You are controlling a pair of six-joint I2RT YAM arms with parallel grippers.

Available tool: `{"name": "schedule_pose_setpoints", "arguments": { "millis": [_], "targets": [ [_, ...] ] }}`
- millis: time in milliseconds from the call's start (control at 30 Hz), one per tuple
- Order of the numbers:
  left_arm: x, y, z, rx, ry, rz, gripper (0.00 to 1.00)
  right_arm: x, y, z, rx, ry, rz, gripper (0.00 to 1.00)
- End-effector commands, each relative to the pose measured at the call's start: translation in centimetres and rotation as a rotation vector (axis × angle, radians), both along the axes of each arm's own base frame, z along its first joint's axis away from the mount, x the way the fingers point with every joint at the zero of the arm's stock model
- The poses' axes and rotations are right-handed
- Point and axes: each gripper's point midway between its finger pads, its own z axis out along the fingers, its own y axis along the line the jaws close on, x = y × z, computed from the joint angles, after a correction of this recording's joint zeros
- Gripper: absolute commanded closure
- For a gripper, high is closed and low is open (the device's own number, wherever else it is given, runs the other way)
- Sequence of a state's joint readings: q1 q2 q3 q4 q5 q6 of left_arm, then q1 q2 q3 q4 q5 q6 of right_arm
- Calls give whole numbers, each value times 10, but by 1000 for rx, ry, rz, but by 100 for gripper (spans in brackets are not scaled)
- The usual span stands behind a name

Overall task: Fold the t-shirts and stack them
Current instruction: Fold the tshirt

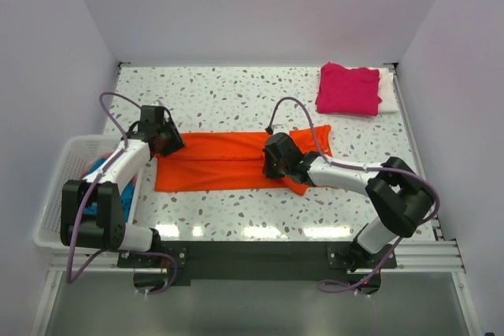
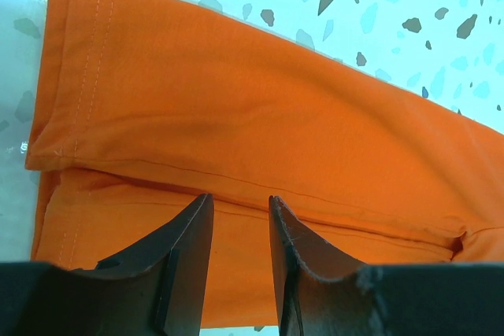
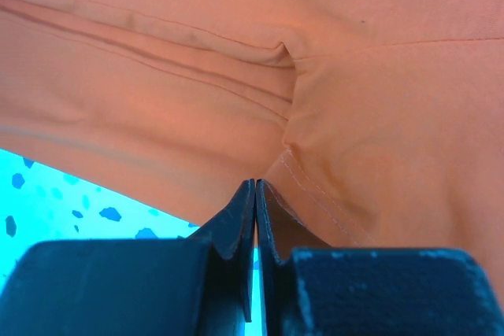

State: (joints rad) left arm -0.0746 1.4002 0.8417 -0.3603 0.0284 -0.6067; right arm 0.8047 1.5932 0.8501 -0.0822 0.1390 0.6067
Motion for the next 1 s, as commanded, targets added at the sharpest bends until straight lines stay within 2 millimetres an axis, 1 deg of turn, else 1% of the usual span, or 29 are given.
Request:
{"name": "schedule_pose_setpoints", "arguments": {
  "millis": [0, 33, 67, 100, 133, 167, 200, 233, 267, 300, 333, 400, 433, 467, 533, 600, 633, 667, 700, 733, 767, 800, 833, 900, 933, 967],
  "targets": [
    [7, -4, 13, 0, -60, -40, 61, 12, 8, 27, 85, -83, -45, 94],
    [7, -5, 14, -3, -63, -48, 61, 12, 8, 29, 87, -84, -48, 91],
    [7, -6, 14, -6, -64, -55, 60, 12, 8, 31, 91, -89, -49, 85],
    [8, -8, 15, -9, -67, -65, 60, 12, 7, 38, 101, -101, -51, 80],
    [8, -11, 17, -16, -69, -80, 58, 11, 4, 42, 92, -104, -56, 74],
    [8, -15, 18, -12, -74, -107, 54, 13, 2, 49, 90, -117, -65, 62],
    [9, -18, 21, -4, -76, -123, 52, 16, -5, 54, 69, -133, -92, 55],
    [10, -18, 23, 21, -78, -126, 50, 14, -18, 61, 36, -142, -116, 49],
    [8, -25, 23, 41, -71, -153, 49, 19, -26, 69, 14, -158, -143, 45],
    [7, -27, 23, 56, -62, -161, 49, 22, -37, 72, -12, -165, -171, 41],
    [7, -28, 23, 72, -58, -160, 49, 27, -58, 71, -49, -150, -214, 40],
    [-1, -42, 17, 96, -40, -189, 49, 31, -78, 67, -59, -112, -251, 39],
    [-3, -43, 14, 122, -33, -177, 49, 38, -96, 62, -54, -87, -290, 38],
    [-9, -55, 10, 140, -24, -210, 50, 36, -106, 58, -58, -76, -306, 38],
    [-17, -64, 1, 178, -5, -221, 52, 38, -123, 52, -73, -59, -342, 37],
    [-25, -67, -13, 209, 28, -228, 53, 38, -133, 40, -101, -34, -358, 36],
    [-29, -70, -17, 216, 39, -227, 56, 40, -139, 35, -108, -18, -375, 36],
    [-35, -80, -23, 231, 51, -257, 56, 41, -142, 31, -110, -7, -379, 36],
    [-40, -83, -29, 245, 65, -269, 56, 44, -144, 23, -123, 5, -384, 36],
    [-44, -88, -36, 271, 77, -283, 57, 48, -147, 20, -125, 11, -398, 36],
    [-48, -89, -41, 284, 92, -291, 57, 50, -146, 16, -122, 25, -392, 36],
    [-50, -89, -45, 295, 103, -293, 57, 53, -146, 6, -138, 47, -389, 36],
    [-52, -91, -51, 317, 116, -302, 58, 59, -144, 5, -141, 50, -387, 36],
    [-54, -89, -55, 338, 130, -304, 58, 63, -138, -1, -145, 70, -372, 37],
    [-56, -89, -57, 359, 132, -312, 59, 64, -137, -13, -162, 98, -363, 37],
    [-58, -89, -58, 371, 138, -320, 59, 71, -132, -11, -151, 93, -356, 37]
  ]
}}
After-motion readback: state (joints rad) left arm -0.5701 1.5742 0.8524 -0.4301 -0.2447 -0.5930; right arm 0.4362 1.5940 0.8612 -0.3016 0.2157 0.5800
